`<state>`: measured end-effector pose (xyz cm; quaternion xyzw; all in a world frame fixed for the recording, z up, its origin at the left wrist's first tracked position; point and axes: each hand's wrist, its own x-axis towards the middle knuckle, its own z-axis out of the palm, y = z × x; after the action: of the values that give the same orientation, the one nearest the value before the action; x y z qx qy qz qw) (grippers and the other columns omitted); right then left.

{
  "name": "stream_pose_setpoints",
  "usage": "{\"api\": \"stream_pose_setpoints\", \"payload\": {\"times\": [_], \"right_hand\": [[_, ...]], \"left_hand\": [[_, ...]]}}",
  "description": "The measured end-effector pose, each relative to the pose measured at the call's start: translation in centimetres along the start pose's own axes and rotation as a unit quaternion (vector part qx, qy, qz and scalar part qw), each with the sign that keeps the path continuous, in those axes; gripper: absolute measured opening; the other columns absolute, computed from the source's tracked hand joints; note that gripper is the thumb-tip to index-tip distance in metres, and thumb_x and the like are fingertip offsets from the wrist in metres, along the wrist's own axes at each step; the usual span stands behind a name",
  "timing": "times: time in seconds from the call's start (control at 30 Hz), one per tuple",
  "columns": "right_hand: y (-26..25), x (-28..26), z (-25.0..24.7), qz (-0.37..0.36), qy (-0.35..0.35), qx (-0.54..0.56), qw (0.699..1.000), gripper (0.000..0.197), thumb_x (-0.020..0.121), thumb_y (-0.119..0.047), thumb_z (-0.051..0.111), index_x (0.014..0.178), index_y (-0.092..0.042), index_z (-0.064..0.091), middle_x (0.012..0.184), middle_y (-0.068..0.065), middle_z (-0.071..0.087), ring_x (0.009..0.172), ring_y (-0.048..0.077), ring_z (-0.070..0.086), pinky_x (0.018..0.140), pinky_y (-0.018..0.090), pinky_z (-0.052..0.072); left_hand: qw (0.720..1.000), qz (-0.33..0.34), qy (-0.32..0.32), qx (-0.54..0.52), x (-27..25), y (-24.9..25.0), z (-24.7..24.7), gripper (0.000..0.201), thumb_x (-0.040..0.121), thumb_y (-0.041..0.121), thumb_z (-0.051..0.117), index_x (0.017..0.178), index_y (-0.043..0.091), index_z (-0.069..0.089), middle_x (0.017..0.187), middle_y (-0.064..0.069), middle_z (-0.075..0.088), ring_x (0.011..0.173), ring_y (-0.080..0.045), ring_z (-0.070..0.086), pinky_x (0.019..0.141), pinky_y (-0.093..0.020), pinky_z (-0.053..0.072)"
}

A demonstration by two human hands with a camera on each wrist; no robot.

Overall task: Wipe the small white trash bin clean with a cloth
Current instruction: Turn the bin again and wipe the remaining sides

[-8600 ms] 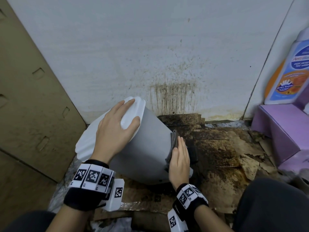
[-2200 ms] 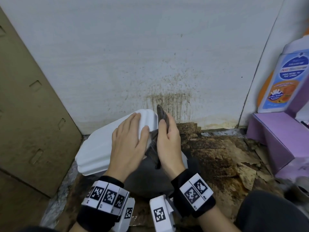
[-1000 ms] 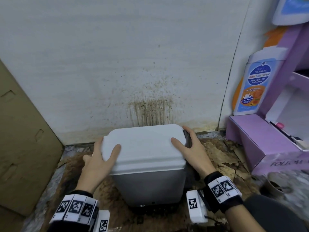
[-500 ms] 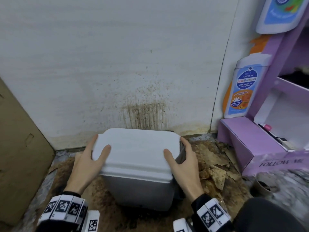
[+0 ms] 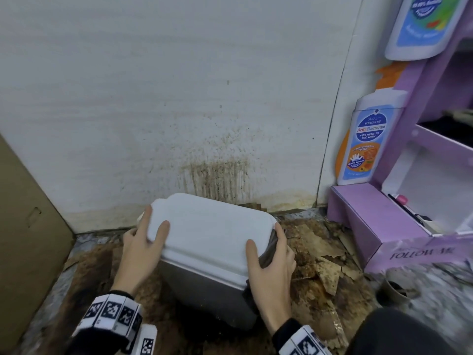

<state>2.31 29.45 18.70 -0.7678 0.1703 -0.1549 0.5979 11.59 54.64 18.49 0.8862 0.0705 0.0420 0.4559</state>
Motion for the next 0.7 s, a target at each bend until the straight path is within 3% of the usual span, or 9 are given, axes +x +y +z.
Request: {"api": "stream_pose_setpoints", "payload": {"times": [0.13, 0.23, 0.27, 0.33, 0.37, 0.43, 0.53, 0.63, 0.7], "right_hand": [[0.5, 3.0, -0.7, 0.005, -0.032, 0.018, 0.999, 0.065, 0.098, -0.052, 0.056, 0.155, -0.045, 0.026, 0.154, -0.004, 0.03, 0.15, 0.018, 0.018, 0.115, 0.042, 0.03], [1.1, 6.4, -1.5, -0.002, -0.07, 0.032, 0.997, 0.068, 0.09, -0.066, 0.055, 0.152, -0.048, 0.032, 0.158, -0.008, 0.036, 0.15, 0.017, 0.027, 0.121, 0.051, 0.032], [1.3, 7.4, -1.7, -0.008, -0.091, 0.037, 0.995, 0.069, 0.089, -0.067, 0.056, 0.151, -0.048, 0.035, 0.158, -0.011, 0.038, 0.149, 0.015, 0.032, 0.12, 0.05, 0.035], [1.1, 9.1, -2.2, -0.018, -0.142, 0.048, 0.989, 0.061, 0.095, -0.056, 0.061, 0.151, -0.041, 0.042, 0.155, -0.015, 0.043, 0.145, 0.01, 0.039, 0.117, 0.042, 0.041], [0.8, 9.7, -2.4, -0.022, -0.163, 0.05, 0.985, 0.056, 0.097, -0.05, 0.063, 0.149, -0.038, 0.046, 0.152, -0.017, 0.046, 0.143, 0.008, 0.041, 0.114, 0.037, 0.042], [0.4, 10.6, -2.8, -0.03, -0.19, 0.043, 0.98, 0.049, 0.096, -0.046, 0.067, 0.142, -0.038, 0.054, 0.142, -0.02, 0.051, 0.135, 0.004, 0.048, 0.104, 0.027, 0.047], [0.0, 11.7, -2.9, -0.044, -0.214, 0.03, 0.975, 0.04, 0.091, -0.048, 0.073, 0.13, -0.041, 0.063, 0.133, -0.024, 0.058, 0.124, 0.003, 0.058, 0.097, 0.028, 0.053], [-0.1, 12.1, -2.9, -0.054, -0.225, 0.025, 0.973, 0.036, 0.09, -0.045, 0.075, 0.126, -0.038, 0.068, 0.126, -0.029, 0.061, 0.119, -0.001, 0.061, 0.099, 0.03, 0.054], [0.0, 12.1, -3.0, -0.063, -0.228, 0.024, 0.971, 0.034, 0.091, -0.044, 0.075, 0.124, -0.038, 0.069, 0.127, -0.028, 0.063, 0.116, -0.003, 0.062, 0.099, 0.03, 0.054]], "left_hand": [[0.999, -0.012, -0.002, -0.043, -0.6, 0.3, 1.0, 0.087, 0.078, 0.094, 0.039, 0.152, 0.064, 0.007, 0.168, -0.013, 0.024, 0.15, -0.036, 0.034, 0.118, -0.057, 0.033], [0.998, -0.032, 0.028, -0.037, -1.9, 0.7, 1.8, 0.087, 0.084, 0.089, 0.039, 0.157, 0.057, 0.005, 0.15, -0.023, 0.045, 0.129, -0.042, 0.053, 0.097, -0.044, 0.045], [0.998, -0.035, 0.044, -0.04, -2.5, 0.9, 2.2, 0.09, 0.083, 0.089, 0.038, 0.158, 0.052, 0.004, 0.142, -0.027, 0.05, 0.124, -0.042, 0.055, 0.091, -0.041, 0.045], [0.993, -0.063, 0.068, -0.068, -4.0, 2.4, 2.6, 0.101, 0.082, 0.087, 0.042, 0.161, 0.039, 0.001, 0.145, -0.031, 0.042, 0.131, -0.042, 0.047, 0.098, -0.044, 0.045], [0.989, -0.086, 0.072, -0.096, -4.8, 3.2, 2.8, 0.104, 0.087, 0.079, 0.049, 0.163, 0.029, -0.001, 0.153, -0.027, 0.034, 0.137, -0.039, 0.041, 0.103, -0.045, 0.042], [0.981, -0.096, 0.071, -0.153, -6.3, 4.6, 3.6, 0.097, 0.094, 0.059, 0.061, 0.162, 0.016, 0.007, 0.149, -0.012, 0.042, 0.131, -0.028, 0.049, 0.095, -0.036, 0.042], [0.948, -0.084, 0.027, -0.305, -7.7, 5.0, 6.0, 0.083, 0.088, 0.049, 0.074, 0.155, 0.032, 0.03, 0.138, 0.01, 0.065, 0.113, -0.01, 0.069, 0.088, -0.04, 0.061], [0.918, -0.088, 0.025, -0.387, -8.3, 4.4, 8.1, 0.082, 0.086, 0.038, 0.08, 0.152, 0.04, 0.031, 0.133, 0.013, 0.068, 0.111, -0.012, 0.073, 0.078, -0.046, 0.065], [0.917, -0.084, 0.047, -0.388, -8.5, 4.4, 8.7, 0.091, 0.079, 0.048, 0.085, 0.151, 0.045, 0.029, 0.136, 0.013, 0.066, 0.115, -0.015, 0.071, 0.083, -0.05, 0.063]]}}
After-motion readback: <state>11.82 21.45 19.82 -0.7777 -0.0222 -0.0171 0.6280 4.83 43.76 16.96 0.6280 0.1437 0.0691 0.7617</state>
